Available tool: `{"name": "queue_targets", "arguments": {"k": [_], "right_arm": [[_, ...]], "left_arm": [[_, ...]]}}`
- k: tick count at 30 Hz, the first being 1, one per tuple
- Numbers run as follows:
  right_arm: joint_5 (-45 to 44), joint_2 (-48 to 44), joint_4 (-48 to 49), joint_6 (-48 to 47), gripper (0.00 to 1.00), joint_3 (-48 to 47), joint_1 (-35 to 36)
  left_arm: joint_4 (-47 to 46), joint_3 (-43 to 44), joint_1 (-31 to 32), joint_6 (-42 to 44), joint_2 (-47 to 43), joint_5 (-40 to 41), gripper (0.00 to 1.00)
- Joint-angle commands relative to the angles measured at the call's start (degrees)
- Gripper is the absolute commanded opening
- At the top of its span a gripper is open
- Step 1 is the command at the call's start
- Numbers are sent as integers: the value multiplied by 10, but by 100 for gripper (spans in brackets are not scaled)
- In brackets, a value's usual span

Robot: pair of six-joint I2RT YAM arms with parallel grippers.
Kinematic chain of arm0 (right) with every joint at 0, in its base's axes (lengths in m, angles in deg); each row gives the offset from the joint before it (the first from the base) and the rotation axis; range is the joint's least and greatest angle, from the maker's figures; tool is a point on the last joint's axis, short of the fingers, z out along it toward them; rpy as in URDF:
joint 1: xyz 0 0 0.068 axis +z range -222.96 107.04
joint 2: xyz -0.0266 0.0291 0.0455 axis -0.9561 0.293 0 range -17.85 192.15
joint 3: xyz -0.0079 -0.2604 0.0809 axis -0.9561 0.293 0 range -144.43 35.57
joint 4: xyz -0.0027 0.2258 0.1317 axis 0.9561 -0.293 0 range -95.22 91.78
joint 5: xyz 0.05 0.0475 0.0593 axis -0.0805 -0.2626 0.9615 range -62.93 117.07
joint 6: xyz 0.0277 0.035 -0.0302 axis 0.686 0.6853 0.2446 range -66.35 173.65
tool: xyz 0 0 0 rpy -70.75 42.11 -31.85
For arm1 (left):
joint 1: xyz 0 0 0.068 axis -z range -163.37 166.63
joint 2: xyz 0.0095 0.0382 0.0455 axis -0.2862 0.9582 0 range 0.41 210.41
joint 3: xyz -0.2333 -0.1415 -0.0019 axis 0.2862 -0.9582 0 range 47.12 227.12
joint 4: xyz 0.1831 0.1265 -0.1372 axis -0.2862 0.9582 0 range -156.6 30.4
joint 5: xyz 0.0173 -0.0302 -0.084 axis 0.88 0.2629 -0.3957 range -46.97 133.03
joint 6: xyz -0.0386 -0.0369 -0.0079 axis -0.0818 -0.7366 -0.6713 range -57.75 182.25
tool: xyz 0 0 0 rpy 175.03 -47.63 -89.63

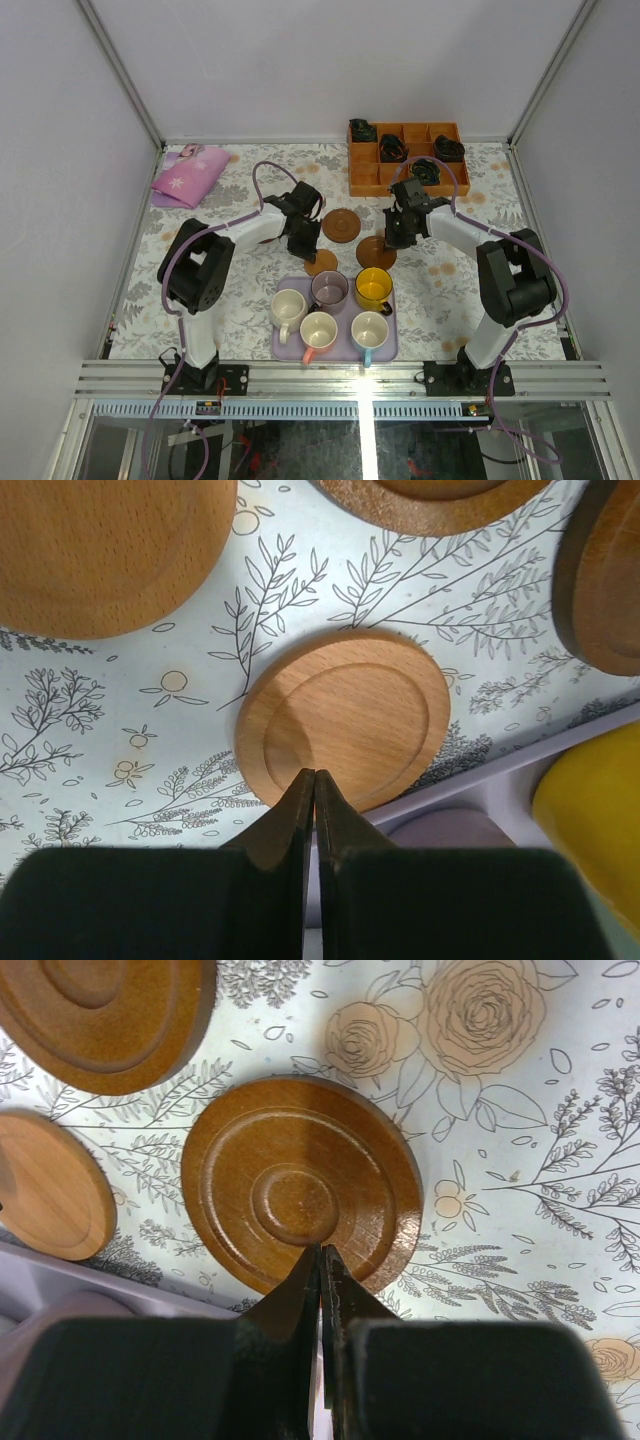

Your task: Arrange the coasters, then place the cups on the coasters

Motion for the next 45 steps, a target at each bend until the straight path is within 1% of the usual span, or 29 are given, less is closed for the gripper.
{"name": "queue_targets", "arguments": {"k": [1, 9, 17, 24, 27, 31, 35, 41, 45], "right_arm": [[-20, 9, 4, 11, 0, -10, -8], [-31, 19, 5, 25, 1, -11, -26], [-45, 24, 14, 36, 1, 2, -53], [-58, 40, 12, 39, 1, -1, -70], [-53, 31, 16, 30, 0, -6, -71], [-51, -4, 31, 15, 0, -5, -71], [-11, -29, 46, -5, 1, -6, -71], [74, -13, 66, -8, 2, -1, -70], [84, 3, 60, -6, 2, 4, -69]], "left_arm": [[23, 25, 10, 9, 32, 13, 0], [52, 77, 32, 28, 103, 3, 0], [75, 142, 60, 58, 152, -36, 0], [81, 206, 68, 55, 193, -63, 0], [80, 237, 70, 49, 212, -69, 0], [69, 264, 71, 37, 234, -81, 0], [62, 282, 71, 25, 250, -87, 0], [46, 291, 71, 10, 255, -92, 0], [37, 307, 71, 2, 266, -97, 0]]}}
